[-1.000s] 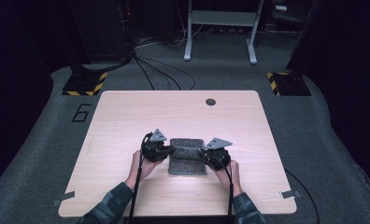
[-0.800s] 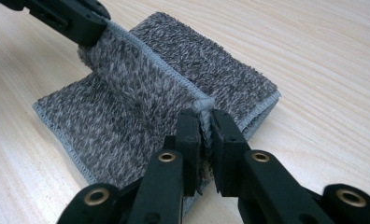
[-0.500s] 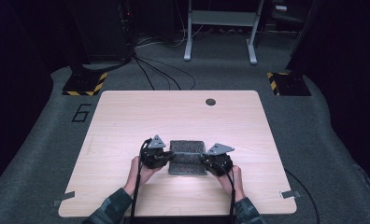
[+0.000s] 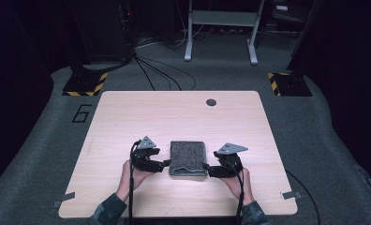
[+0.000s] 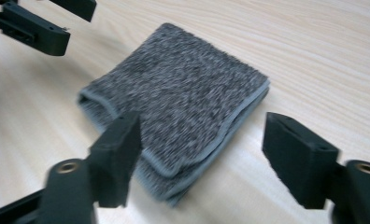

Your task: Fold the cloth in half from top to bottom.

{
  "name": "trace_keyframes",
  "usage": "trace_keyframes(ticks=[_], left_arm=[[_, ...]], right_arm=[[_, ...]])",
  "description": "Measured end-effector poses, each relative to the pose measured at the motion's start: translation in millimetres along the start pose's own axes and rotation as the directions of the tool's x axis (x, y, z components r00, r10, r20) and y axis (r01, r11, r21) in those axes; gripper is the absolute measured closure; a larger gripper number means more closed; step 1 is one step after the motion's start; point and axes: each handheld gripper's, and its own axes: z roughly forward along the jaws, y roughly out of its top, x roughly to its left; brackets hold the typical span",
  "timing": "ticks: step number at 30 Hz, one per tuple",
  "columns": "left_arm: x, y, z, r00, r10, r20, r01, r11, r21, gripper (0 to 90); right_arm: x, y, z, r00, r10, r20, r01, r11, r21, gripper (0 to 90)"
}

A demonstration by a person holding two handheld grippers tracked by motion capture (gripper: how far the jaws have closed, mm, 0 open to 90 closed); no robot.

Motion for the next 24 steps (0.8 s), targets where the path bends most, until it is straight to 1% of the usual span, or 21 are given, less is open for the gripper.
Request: trace_keyframes(ticks=[1, 2, 3, 4, 6, 7, 8, 9, 10, 11, 12, 13, 14, 15, 16, 18, 19, 20, 22, 23, 24], left_arm=[[-1.7, 2.7, 5.7, 0.9999, 0.004, -0.013, -0.004, 0.9999, 0.01, 23.9], [-2.5, 4.8, 11.4, 0.9998, 0.013, -0.017, -0.013, 0.9995, 0.029, 23.2], [-3.9, 5.3, 17.6, 0.9996, 0.017, -0.023, -0.016, 0.9988, 0.046, 22.6], [-5.2, 4.4, 23.3, 0.9996, 0.013, -0.025, -0.011, 0.9982, 0.059, 21.6], [-8.2, -0.2, 30.6, 0.9983, 0.04, -0.042, -0.036, 0.9954, 0.089, 20.6], [-11.0, -6.9, 34.0, 0.9972, 0.053, -0.052, -0.047, 0.9924, 0.114, 20.2], [-11.0, -6.9, 34.0, 0.9972, 0.053, -0.052, -0.047, 0.9924, 0.114, 20.0], [-11.6, -9.9, 34.8, 0.9946, 0.076, -0.071, -0.067, 0.9896, 0.128, 20.0], [-12.2, -12.9, 36.1, 0.9945, 0.074, -0.074, -0.063, 0.9885, 0.137, 20.1], [-12.0, -15.1, 36.7, 0.9931, 0.088, -0.078, -0.075, 0.9858, 0.15, 20.1], [-12.6, -17.4, 38.0, 0.9898, 0.105, -0.096, -0.089, 0.9836, 0.157, 20.0], [-12.4, -19.5, 39.7, 0.989, 0.111, -0.098, -0.094, 0.9827, 0.159, 20.1], [-12.9, -20.9, 40.4, 0.9869, 0.121, -0.106, -0.102, 0.9797, 0.173, 20.1], [-12.9, -22.4, 41.1, 0.9849, 0.133, -0.111, -0.113, 0.9787, 0.171, 20.1], [-12.5, -23.6, 41.6, 0.9855, 0.129, -0.11, -0.111, 0.9808, 0.16, 20.2], [-12.6, -24.1, 40.8, 0.9847, 0.134, -0.112, -0.115, 0.9805, 0.159, 20.1], [-12.1, -24.2, 40.3, 0.9848, 0.134, -0.11, -0.115, 0.9799, 0.163, 20.1], [-11.3, -25.4, 41.0, 0.9864, 0.125, -0.107, -0.108, 0.9827, 0.15, 20.1], [-8.4, -26.8, 39.6, 0.9873, 0.121, -0.103, -0.104, 0.9822, 0.156, 20.1], [-7.3, -28.3, 39.8, 0.9896, 0.107, -0.097, -0.092, 0.9852, 0.144, 20.1], [-6.5, -29.3, 39.4, 0.9908, 0.099, -0.092, -0.086, 0.9863, 0.141, 20.1]], right_arm=[[-1.1, 1.9, 4.8, 1.0, 0.006, 0.008, -0.006, 1.0, 0.01, 23.3], [-0.9, 3.2, 10.8, 0.9994, 0.012, 0.031, -0.013, 1.0, 0.026, 21.7], [0.0, 3.9, 17.1, 0.9982, 0.0, 0.059, -0.003, 0.999, 0.049, 19.6], [1.0, 3.4, 23.2, 0.9975, -0.01, 0.069, 0.005, 0.998, 0.063, 18.2], [4.0, -0.5, 33.3, 0.9953, -0.001, 0.096, -0.008, 0.995, 0.099, 16.5], [5.6, -6.5, 39.6, 0.9931, -0.02, 0.116, 0.005, 0.992, 0.125, 16.5], [5.6, -6.5, 39.6, 0.9931, -0.02, 0.116, 0.005, 0.992, 0.125, 16.5], [5.7, -9.8, 41.3, 0.9922, -0.02, 0.123, 0.004, 0.992, 0.13, 16.5], [6.0, -12.9, 42.5, 0.9911, -0.015, 0.132, -0.003, 0.99, 0.141, 16.4], [4.4, -15.3, 43.3, 0.9895, -0.033, 0.141, 0.012, 0.989, 0.147, 16.4], [4.3, -17.4, 43.6, 0.9892, -0.024, 0.145, 0.001, 0.988, 0.155, 16.4], [3.2, -19.2, 44.2, 0.9883, -0.032, 0.149, 0.008, 0.987, 0.159, 16.3], [2.5, -22.2, 44.9, 0.9861, -0.046, 0.159, 0.018, 0.985, 0.171, 16.3], [2.5, -22.2, 44.9, 0.9861, -0.046, 0.159, 0.018, 0.985, 0.171, 16.3], [2.1, -24.1, 45.3, 0.9854, -0.053, 0.162, 0.024, 0.985, 0.171, 16.1], [0.3, -26.9, 44.9, 0.9871, -0.037, 0.156, 0.011, 0.986, 0.166, 15.9], [-1.3, -27.7, 45.2, 0.9881, -0.037, 0.149, 0.013, 0.987, 0.159, 15.8], [-2.7, -28.1, 44.9, 0.9891, -0.035, 0.143, 0.011, 0.987, 0.162, 15.6], [-3.6, -29.2, 45.0, 0.9903, -0.023, 0.137, 0.001, 0.987, 0.159, 15.6], [-4.0, -29.8, 45.0, 0.9907, -0.02, 0.134, -0.001, 0.988, 0.154, 15.5], [-4.6, -30.2, 45.0, 0.9907, -0.021, 0.135, 0.0, 0.989, 0.151, 15.2]])
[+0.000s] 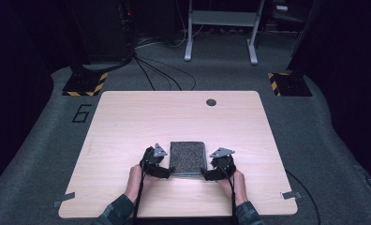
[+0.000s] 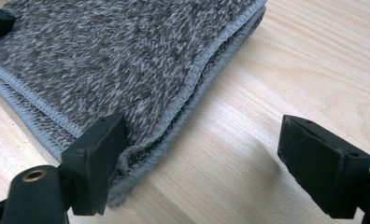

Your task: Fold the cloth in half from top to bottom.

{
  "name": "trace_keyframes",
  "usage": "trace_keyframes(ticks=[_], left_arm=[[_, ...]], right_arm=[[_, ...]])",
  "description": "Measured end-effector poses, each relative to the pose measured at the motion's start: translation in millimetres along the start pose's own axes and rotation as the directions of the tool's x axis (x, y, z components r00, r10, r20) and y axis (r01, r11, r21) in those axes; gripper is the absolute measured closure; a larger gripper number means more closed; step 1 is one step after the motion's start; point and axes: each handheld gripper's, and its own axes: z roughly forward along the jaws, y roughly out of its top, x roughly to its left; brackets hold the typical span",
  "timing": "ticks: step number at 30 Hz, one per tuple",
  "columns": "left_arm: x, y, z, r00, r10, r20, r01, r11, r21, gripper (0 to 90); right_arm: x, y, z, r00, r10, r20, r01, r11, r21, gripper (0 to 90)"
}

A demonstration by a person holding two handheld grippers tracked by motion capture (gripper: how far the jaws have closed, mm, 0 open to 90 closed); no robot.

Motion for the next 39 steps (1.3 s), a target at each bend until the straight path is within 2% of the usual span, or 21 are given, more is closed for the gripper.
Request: trace_keyframes(ticks=[7, 8, 9, 10, 11, 14, 15, 19, 20, 21, 24, 25, 27, 28, 29, 31, 32, 34, 35, 36, 39], left_arm=[[2.0, -1.6, -0.2, 0.999, -0.045, -0.001, 0.045, 0.9988, -0.02, 18.0], [2.7, -1.3, -1.3, 0.998, -0.061, 0.016, 0.061, 0.9979, -0.024, 16.0], [5.4, -1.4, -6.4, 0.9972, -0.071, 0.024, 0.072, 0.9966, -0.041, 14.7], [5.4, -1.4, -6.4, 0.9972, -0.071, 0.024, 0.072, 0.9966, -0.041, 13.9], [6.6, -1.8, -9.8, 0.9967, -0.078, 0.023, 0.079, 0.9955, -0.052, 12.9], [11.2, -5.0, -21.1, 0.9958, -0.091, 0.011, 0.091, 0.9939, -0.062, 11.9], [12.9, -7.2, -23.8, 0.9955, -0.095, 0.0, 0.095, 0.9928, -0.073, 10.5], [22.3, -19.4, -38.8, 0.9936, -0.11, -0.023, 0.108, 0.9917, -0.069, 10.3], [24.3, -23.4, -41.7, 0.9916, -0.124, -0.035, 0.122, 0.99, -0.072, 10.3], [30.3, -32.1, -47.8, 0.99, -0.124, -0.067, 0.12, 0.9911, -0.058, 9.9], [37.1, -41.7, -51.6, 0.987, -0.135, -0.087, 0.131, 0.99, -0.052, 9.8], [39.3, -46.8, -52.3, 0.9824, -0.157, -0.101, 0.152, 0.9865, -0.061, 9.6], [45.7, -57.9, -55.5, 0.9772, -0.179, -0.115, 0.173, 0.9832, -0.058, 9.5], [48.7, -63.4, -57.0, 0.9737, -0.192, -0.123, 0.187, 0.981, -0.053, 9.5], [51.7, -68.3, -58.4, 0.9707, -0.204, -0.127, 0.199, 0.9788, -0.048, 9.4], [55.7, -76.8, -60.4, 0.9642, -0.222, -0.144, 0.217, 0.9748, -0.054, 8.9], [55.9, -79.8, -60.6, 0.9594, -0.234, -0.157, 0.226, 0.9717, -0.068, 8.9], [57.0, -84.1, -62.5, 0.9592, -0.225, -0.171, 0.215, 0.9735, -0.078, 8.7], [56.6, -85.6, -62.8, 0.9581, -0.224, -0.179, 0.212, 0.9739, -0.081, 8.7], [57.2, -87.1, -63.1, 0.9597, -0.214, -0.182, 0.203, 0.976, -0.079, 8.6], [56.8, -88.7, -63.3, 0.957, -0.219, -0.19, 0.206, 0.9745, -0.09, 7.4]], right_arm=[[-2.8, 1.7, 1.0, 0.9998, -0.019, -0.01, 0.019, 1.0, -0.007, 13.6], [-2.3, 1.8, -0.8, 0.9999, -0.001, -0.014, 0.001, 1.0, -0.009, 13.7], [-6.3, 1.5, -5.5, 0.9996, 0.009, -0.028, -0.01, 0.999, -0.035, 12.8], [-6.3, 1.5, -5.5, 0.9996, 0.009, -0.028, -0.01, 0.999, -0.035, 12.8], [-9.1, 0.7, -12.6, 0.9989, 0.032, -0.034, -0.034, 0.998, -0.053, 11.8], [-12.1, -1.1, -20.8, 0.9986, 0.047, -0.025, -0.049, 0.997, -0.066, 10.8], [-15.7, -4.4, -29.2, 0.998, 0.062, -0.009, -0.063, 0.995, -0.081, 10.2], [-22.1, -12.5, -40.1, 0.9959, 0.09, 0.008, -0.089, 0.992, -0.095, 9.5], [-24.1, -16.0, -43.3, 0.9947, 0.101, 0.017, -0.099, 0.991, -0.095, 9.4], [-29.4, -24.2, -48.4, 0.9928, 0.112, 0.042, -0.108, 0.99, -0.093, 9.0], [-34.7, -33.9, -52.7, 0.9891, 0.136, 0.057, -0.13, 0.987, -0.09, 8.9], [-37.8, -38.9, -54.1, 0.988, 0.138, 0.069, -0.132, 0.988, -0.083, 8.6], [-46.9, -54.4, -58.2, 0.9818, 0.157, 0.106, -0.15, 0.986, -0.073, 7.9], [-46.9, -54.4, -58.2, 0.9818, 0.157, 0.106, -0.15, 0.986, -0.073, 7.9], [-48.9, -59.2, -59.6, 0.9778, 0.173, 0.119, -0.165, 0.984, -0.072, 7.9], [-56.1, -71.9, -62.1, 0.9704, 0.193, 0.145, -0.185, 0.98, -0.066, 7.2], [-56.1, -71.9, -62.1, 0.9704, 0.193, 0.145, -0.185, 0.98, -0.066, 7.2], [-59.8, -78.0, -62.1, 0.9662, 0.205, 0.156, -0.198, 0.978, -0.06, 6.4], [-60.8, -79.6, -63.5, 0.9663, 0.2, 0.162, -0.192, 0.979, -0.061, 6.9], [-61.3, -80.2, -64.5, 0.9673, 0.196, 0.161, -0.188, 0.98, -0.063, 6.8], [-61.4, -80.3, -63.7, 0.966, 0.198, 0.166, -0.191, 0.98, -0.054, 5.3]])
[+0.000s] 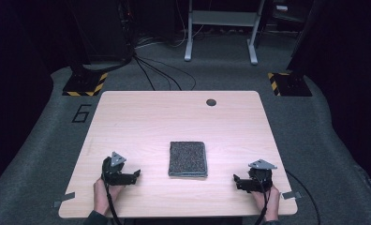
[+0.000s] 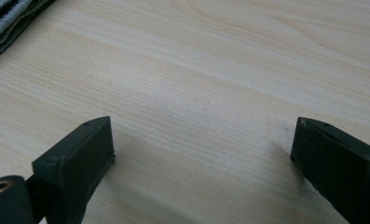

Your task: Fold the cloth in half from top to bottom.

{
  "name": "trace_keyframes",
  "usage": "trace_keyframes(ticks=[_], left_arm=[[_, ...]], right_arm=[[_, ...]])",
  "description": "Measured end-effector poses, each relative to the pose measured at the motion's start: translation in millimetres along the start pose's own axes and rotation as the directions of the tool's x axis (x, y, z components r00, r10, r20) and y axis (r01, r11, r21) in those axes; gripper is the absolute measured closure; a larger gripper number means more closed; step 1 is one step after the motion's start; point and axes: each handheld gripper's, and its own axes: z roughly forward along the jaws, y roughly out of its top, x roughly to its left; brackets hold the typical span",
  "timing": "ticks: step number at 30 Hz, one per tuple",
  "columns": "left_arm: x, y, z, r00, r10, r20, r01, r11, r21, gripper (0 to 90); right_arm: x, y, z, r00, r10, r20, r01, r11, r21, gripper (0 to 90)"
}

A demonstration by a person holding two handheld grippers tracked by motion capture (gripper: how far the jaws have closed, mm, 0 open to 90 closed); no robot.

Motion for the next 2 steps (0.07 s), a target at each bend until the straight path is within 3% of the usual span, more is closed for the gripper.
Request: trace_keyframes(ticks=[2], left_arm=[[-0.1, -0.2, 0.3, 1.0, -0.001, -0.002, 0.0, 1.0, -0.004, 7.3]], right_arm=[[-0.1, 0.0, 0.1, 1.0, -0.001, 0.0, 0.001, 1.0, -0.001, 5.2]])
